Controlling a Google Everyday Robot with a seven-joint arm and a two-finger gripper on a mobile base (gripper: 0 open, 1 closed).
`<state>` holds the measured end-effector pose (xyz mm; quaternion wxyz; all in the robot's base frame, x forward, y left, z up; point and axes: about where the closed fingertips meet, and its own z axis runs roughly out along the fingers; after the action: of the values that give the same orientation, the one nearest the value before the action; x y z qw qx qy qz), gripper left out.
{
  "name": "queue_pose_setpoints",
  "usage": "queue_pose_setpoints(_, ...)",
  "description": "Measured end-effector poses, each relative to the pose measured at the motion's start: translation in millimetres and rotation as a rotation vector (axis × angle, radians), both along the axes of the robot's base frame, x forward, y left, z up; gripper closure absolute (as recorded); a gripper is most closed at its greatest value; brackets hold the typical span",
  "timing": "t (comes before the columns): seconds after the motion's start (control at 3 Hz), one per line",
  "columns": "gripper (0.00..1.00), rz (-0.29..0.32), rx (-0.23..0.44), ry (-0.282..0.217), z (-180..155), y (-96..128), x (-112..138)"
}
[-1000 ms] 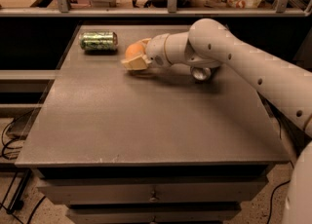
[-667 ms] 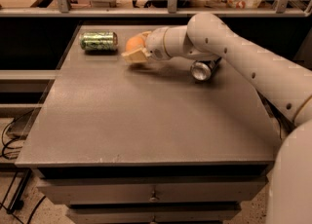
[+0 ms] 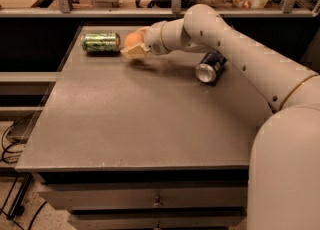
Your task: Move orange near green can
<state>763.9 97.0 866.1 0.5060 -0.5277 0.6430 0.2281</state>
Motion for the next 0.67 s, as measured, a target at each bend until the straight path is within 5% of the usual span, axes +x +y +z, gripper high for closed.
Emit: queue_pose_setpoints(0.67, 0.00, 0.010, 0.008, 0.008, 2.5, 6.6, -2.2)
